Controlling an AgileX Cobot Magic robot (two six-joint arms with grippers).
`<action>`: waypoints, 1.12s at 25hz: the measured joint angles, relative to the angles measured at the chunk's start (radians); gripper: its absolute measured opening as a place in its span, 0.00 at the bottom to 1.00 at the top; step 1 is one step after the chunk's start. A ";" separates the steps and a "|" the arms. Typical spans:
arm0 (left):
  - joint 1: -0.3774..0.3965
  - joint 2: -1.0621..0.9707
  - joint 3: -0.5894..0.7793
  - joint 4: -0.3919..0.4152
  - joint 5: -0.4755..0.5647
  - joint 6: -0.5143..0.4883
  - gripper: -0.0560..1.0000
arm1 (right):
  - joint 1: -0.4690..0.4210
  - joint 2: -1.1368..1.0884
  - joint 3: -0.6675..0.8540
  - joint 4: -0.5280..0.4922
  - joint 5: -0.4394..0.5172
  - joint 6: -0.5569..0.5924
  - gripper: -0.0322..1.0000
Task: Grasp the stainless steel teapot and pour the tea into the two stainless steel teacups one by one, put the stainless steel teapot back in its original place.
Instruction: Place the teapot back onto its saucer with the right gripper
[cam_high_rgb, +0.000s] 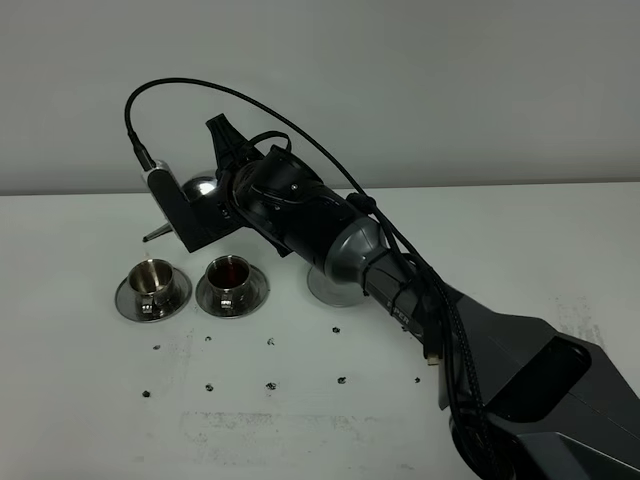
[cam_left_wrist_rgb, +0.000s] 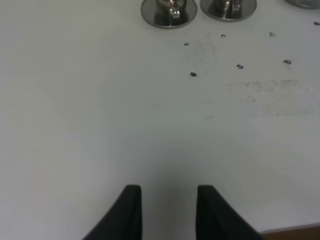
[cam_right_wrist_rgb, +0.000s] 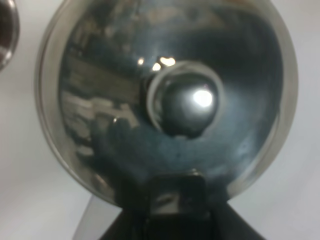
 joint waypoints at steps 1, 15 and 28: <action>0.000 0.000 0.000 0.000 0.000 0.000 0.32 | 0.000 0.004 0.000 -0.007 -0.004 0.000 0.21; 0.000 0.000 0.000 0.000 0.000 0.000 0.32 | 0.003 0.043 0.000 -0.044 -0.030 0.001 0.21; 0.000 0.000 0.000 0.000 0.000 0.000 0.32 | 0.011 0.060 0.000 -0.126 -0.052 0.002 0.21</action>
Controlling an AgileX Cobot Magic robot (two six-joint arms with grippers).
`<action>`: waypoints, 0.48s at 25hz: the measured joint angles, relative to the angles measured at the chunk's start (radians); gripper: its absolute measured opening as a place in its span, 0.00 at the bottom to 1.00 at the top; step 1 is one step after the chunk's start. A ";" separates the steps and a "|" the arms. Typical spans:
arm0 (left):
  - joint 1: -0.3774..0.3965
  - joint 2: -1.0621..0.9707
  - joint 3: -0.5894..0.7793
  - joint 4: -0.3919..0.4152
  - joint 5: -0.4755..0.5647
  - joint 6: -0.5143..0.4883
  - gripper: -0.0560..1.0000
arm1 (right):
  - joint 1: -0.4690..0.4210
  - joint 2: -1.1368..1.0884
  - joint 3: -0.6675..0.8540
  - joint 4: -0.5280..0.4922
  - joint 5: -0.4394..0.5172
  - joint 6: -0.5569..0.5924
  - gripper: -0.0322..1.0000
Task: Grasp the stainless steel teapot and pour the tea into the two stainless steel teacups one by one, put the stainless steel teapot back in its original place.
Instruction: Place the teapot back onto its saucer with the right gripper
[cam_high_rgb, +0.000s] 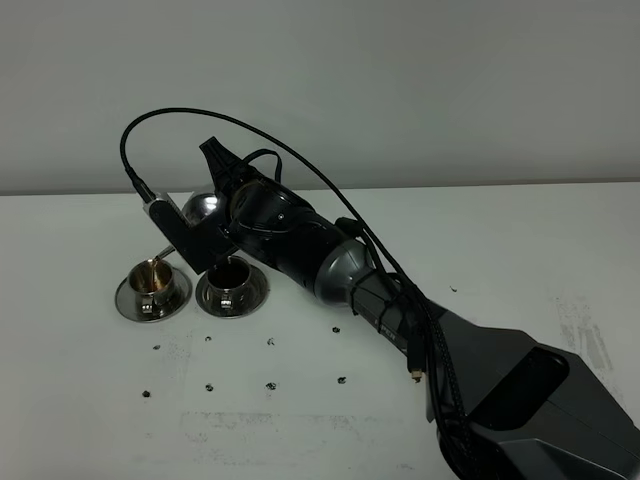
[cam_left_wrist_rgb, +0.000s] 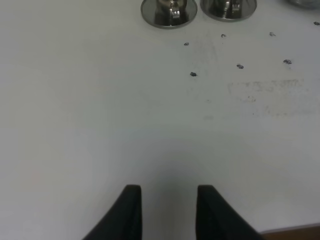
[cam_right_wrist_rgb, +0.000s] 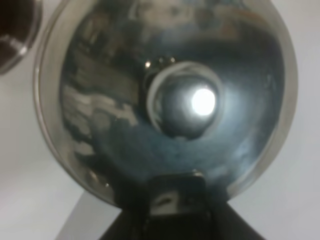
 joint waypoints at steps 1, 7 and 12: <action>0.000 0.000 0.000 0.000 0.000 0.000 0.32 | 0.000 -0.001 0.000 -0.007 -0.002 0.001 0.21; 0.000 0.000 0.000 0.000 0.000 0.000 0.32 | 0.000 -0.001 0.000 -0.028 -0.012 0.003 0.21; 0.000 0.000 0.000 0.000 0.000 0.000 0.32 | 0.001 -0.001 0.000 -0.035 -0.019 0.003 0.21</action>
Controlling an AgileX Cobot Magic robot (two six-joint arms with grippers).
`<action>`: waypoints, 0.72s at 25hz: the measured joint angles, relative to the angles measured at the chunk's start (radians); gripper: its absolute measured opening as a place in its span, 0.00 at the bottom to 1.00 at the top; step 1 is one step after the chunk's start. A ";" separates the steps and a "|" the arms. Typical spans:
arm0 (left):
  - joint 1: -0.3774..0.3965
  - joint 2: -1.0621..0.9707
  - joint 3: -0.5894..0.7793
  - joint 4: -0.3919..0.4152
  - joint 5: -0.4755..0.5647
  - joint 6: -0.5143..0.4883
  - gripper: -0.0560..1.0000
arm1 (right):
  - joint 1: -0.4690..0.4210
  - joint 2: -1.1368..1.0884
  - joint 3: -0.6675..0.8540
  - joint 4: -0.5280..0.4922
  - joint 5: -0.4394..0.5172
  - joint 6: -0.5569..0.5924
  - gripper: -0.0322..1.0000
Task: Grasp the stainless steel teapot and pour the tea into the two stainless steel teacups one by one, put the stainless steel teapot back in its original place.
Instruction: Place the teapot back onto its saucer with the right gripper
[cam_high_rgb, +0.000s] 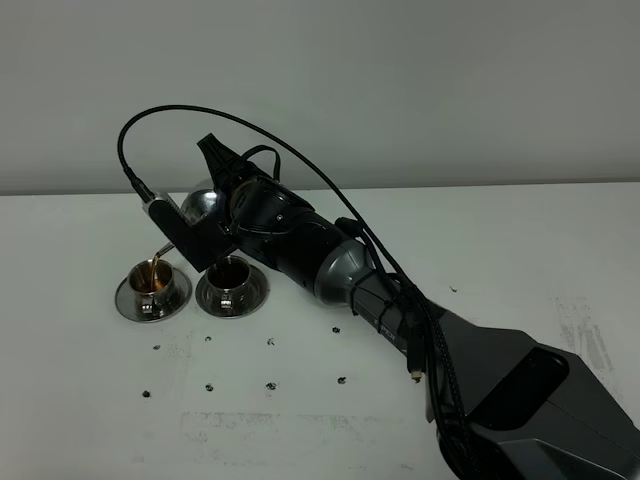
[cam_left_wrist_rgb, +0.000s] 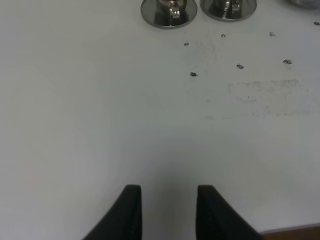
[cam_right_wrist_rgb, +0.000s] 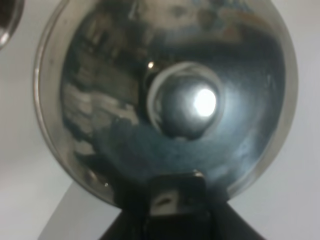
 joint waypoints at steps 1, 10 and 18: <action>0.000 0.000 0.000 0.000 0.000 0.000 0.32 | 0.001 0.000 0.000 -0.001 -0.001 0.000 0.21; 0.000 0.000 0.000 0.000 0.000 0.000 0.32 | 0.003 0.000 0.000 -0.024 -0.004 0.000 0.21; 0.000 0.000 0.000 0.000 0.000 0.000 0.32 | 0.003 0.000 0.000 -0.033 -0.014 -0.001 0.21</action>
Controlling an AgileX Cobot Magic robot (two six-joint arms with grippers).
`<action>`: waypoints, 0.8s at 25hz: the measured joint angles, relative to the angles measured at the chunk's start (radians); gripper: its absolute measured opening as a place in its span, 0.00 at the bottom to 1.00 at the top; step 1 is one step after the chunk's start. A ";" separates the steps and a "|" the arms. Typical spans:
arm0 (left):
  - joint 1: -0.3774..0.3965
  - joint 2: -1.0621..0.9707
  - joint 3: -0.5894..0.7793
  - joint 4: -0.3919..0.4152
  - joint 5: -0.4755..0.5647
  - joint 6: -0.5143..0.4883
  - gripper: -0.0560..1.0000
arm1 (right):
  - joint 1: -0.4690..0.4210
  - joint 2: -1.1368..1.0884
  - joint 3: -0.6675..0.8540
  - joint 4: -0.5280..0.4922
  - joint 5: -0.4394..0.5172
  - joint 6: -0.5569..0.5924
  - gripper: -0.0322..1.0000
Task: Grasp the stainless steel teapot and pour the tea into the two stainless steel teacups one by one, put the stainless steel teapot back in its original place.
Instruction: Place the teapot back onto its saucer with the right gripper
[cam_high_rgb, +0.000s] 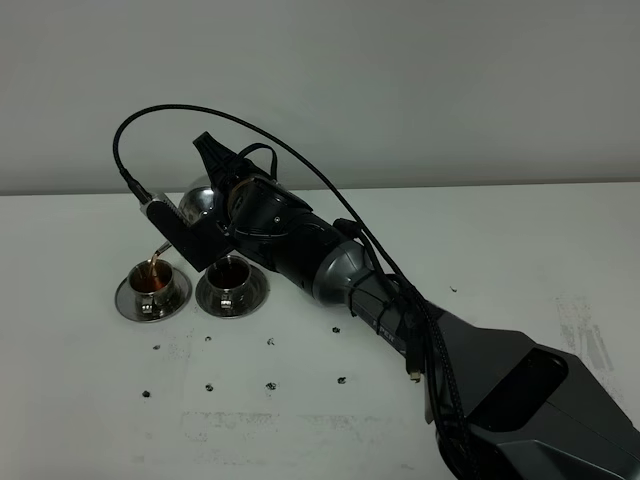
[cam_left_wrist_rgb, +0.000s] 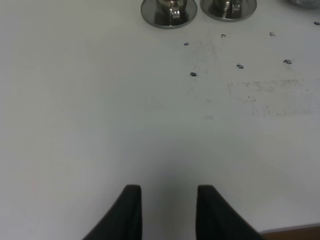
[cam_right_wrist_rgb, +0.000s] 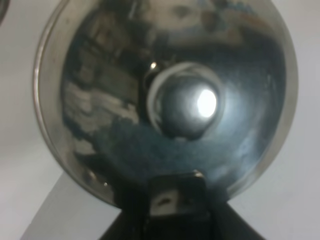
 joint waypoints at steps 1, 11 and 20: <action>0.000 0.000 0.000 0.000 0.000 0.000 0.32 | 0.000 0.000 0.000 -0.003 0.000 0.000 0.21; 0.000 0.000 0.000 0.000 0.000 0.000 0.32 | 0.000 0.000 0.000 -0.022 -0.003 0.000 0.21; 0.000 0.000 0.000 0.000 0.000 0.000 0.32 | 0.000 0.000 0.000 -0.038 -0.003 0.000 0.21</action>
